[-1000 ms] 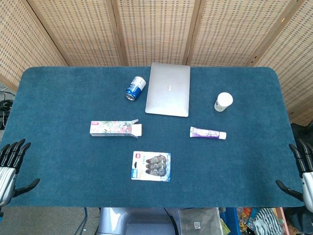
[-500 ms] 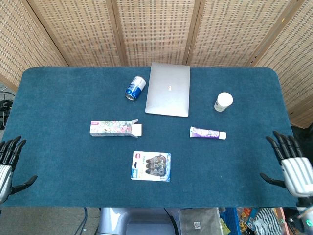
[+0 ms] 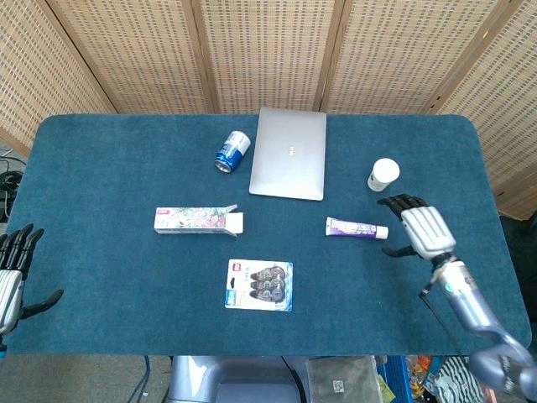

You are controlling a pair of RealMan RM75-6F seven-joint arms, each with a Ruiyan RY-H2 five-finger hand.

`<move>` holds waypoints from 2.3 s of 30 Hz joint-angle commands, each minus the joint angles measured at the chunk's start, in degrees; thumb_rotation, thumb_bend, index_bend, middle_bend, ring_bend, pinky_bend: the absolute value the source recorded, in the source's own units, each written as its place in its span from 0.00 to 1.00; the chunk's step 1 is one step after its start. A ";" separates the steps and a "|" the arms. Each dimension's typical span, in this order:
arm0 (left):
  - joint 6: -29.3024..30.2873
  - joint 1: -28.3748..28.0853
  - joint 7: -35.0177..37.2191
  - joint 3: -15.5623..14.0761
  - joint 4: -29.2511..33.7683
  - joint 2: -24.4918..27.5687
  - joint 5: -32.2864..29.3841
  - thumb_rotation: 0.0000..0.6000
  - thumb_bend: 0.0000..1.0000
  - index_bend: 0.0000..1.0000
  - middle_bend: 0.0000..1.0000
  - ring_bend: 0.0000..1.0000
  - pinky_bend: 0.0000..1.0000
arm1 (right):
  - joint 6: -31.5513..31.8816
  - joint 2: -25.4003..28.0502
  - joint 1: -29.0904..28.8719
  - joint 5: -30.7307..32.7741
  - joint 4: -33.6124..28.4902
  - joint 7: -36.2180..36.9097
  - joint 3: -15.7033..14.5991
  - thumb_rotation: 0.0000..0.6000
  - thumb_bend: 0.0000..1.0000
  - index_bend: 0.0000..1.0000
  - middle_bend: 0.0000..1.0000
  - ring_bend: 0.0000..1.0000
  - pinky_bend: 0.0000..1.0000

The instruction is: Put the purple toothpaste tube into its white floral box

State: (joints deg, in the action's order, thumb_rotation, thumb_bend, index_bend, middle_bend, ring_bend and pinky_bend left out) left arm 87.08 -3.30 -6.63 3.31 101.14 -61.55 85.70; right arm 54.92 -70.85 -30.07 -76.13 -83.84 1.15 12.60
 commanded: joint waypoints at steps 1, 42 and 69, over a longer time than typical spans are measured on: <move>-0.36 -0.21 0.11 0.34 -0.06 -0.05 -0.70 1.00 0.19 0.00 0.00 0.00 0.00 | -4.17 -5.63 -3.42 5.34 5.19 -5.47 0.85 1.00 0.21 0.27 0.29 0.20 0.21; -3.60 -2.20 -1.23 0.60 0.60 -0.27 -3.93 1.00 0.19 0.00 0.00 0.00 0.00 | -10.91 -22.33 -9.89 16.66 27.32 -13.70 -1.14 1.00 0.53 0.57 0.57 0.42 0.36; -39.58 -31.41 4.72 6.86 -21.06 -12.61 -7.10 1.00 0.20 0.00 0.00 0.00 0.00 | 6.94 -2.09 -0.49 -3.24 2.08 -3.81 -6.04 1.00 0.59 0.61 0.61 0.46 0.37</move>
State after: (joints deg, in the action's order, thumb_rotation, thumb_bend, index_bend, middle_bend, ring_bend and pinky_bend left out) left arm 51.60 -31.04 -1.81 9.51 83.91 -70.14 80.58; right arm 61.60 -73.24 -30.86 -79.08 -81.41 -2.32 6.81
